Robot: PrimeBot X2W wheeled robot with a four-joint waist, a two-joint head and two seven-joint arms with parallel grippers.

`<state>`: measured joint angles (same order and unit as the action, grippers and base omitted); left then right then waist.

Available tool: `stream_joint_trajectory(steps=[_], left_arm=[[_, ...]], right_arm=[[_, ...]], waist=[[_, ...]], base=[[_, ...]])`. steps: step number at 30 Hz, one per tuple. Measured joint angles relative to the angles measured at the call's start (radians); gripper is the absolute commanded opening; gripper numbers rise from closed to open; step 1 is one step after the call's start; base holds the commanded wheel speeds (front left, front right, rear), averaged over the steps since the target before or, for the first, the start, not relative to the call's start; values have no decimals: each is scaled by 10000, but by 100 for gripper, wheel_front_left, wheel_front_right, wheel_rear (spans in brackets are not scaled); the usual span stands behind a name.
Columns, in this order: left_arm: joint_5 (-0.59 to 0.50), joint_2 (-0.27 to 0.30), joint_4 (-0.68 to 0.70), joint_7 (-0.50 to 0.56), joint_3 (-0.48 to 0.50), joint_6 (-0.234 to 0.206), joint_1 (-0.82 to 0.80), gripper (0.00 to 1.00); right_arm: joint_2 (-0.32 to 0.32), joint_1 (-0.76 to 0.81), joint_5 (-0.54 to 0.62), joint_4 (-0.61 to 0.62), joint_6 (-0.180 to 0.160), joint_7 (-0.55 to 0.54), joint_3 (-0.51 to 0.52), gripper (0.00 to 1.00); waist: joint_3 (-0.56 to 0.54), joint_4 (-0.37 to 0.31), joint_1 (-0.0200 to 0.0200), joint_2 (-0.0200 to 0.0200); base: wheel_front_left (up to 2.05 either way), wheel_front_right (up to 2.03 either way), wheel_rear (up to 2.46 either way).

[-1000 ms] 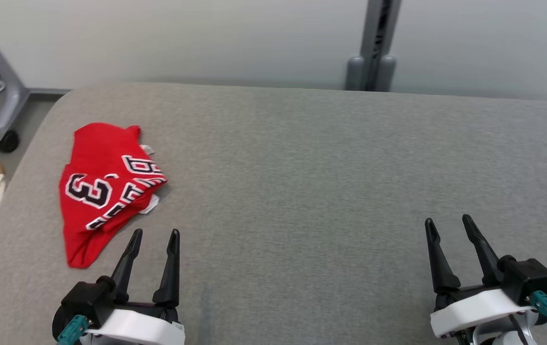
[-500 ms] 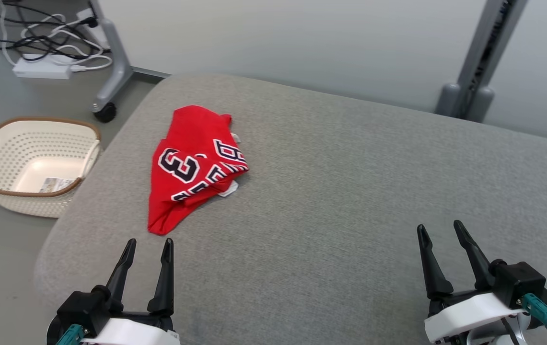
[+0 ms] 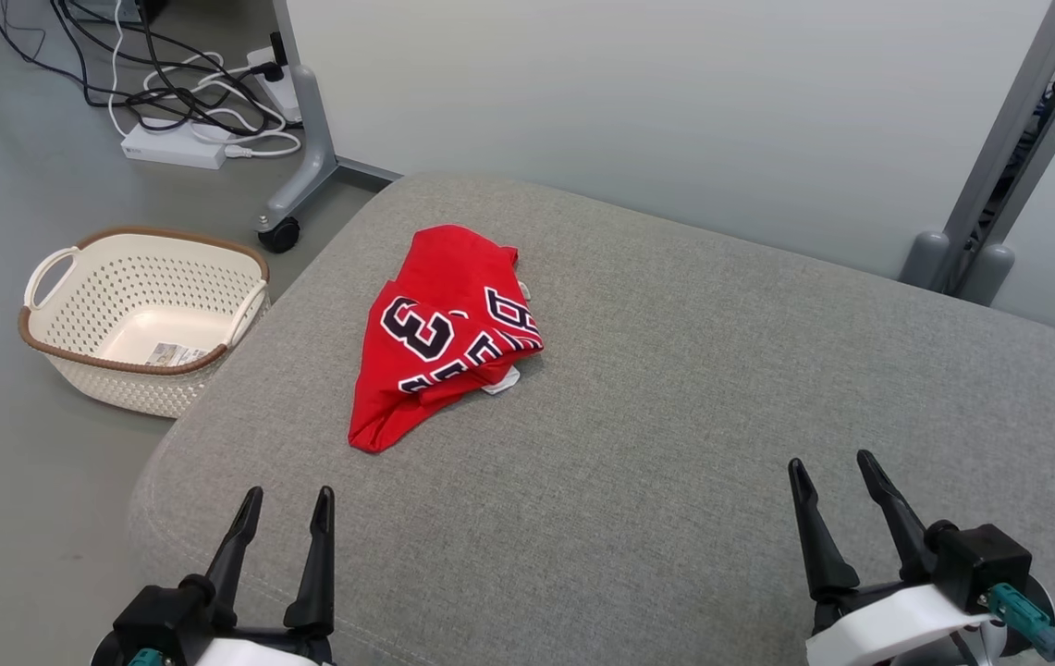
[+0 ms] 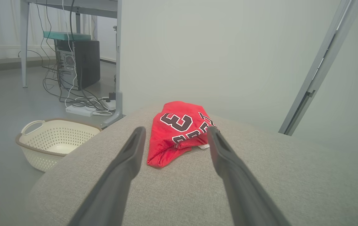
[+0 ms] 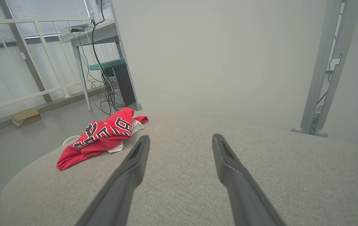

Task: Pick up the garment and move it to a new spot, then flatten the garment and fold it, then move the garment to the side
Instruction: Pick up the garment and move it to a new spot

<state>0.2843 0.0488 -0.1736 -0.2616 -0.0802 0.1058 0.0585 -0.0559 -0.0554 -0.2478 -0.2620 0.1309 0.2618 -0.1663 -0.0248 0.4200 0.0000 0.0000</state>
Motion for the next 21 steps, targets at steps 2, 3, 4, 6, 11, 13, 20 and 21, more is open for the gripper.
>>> stream_joint_trajectory(steps=[2, 3, 4, 6, 11, 13, 20, 21], left_arm=[[-13, -2, 2, 0, 6, 0, 10, 100], [-17, 0, 2, -2, 6, 0, 15, 100], [-17, -2, 6, 0, 8, 2, 25, 100], [-17, -2, 6, 0, 6, 2, 50, 100], [-17, 0, 19, 0, 4, 2, 114, 100], [-17, -2, 19, 0, 4, 2, 123, 100], [119, -2, -54, 0, -35, -13, 115, 100], [199, 0, -104, 0, -46, -29, 88, 100]], right_arm=[[0, 33, -2, -4, 0, 0, -25, 100], [2, 51, -10, -13, 0, 0, -48, 100], [4, 55, -19, -13, 0, 0, -58, 100], [6, 74, -33, -12, 0, 0, -63, 100], [12, 103, -40, -12, 0, 0, -94, 100], [13, 104, -40, -12, 0, 0, -105, 100], [17, 59, -86, 0, 0, 0, -228, 100], [13, 8, -86, 15, 0, 0, -249, 100]], waist=[[-32, 5, 1, 0], [-46, 8, 0, 0], [-59, 11, 0, 0], [-77, 25, 0, 0], [-93, 41, 0, 0], [-85, 45, 0, 0], [95, 16, 0, 0], [159, -5, 0, 0]], base=[[0, 0, 0], [0, 0, 0], [0, 0, 0], [0, 0, 0], [0, 0, 0], [0, 0, 0], [0, 0, 0], [0, 0, 0]])
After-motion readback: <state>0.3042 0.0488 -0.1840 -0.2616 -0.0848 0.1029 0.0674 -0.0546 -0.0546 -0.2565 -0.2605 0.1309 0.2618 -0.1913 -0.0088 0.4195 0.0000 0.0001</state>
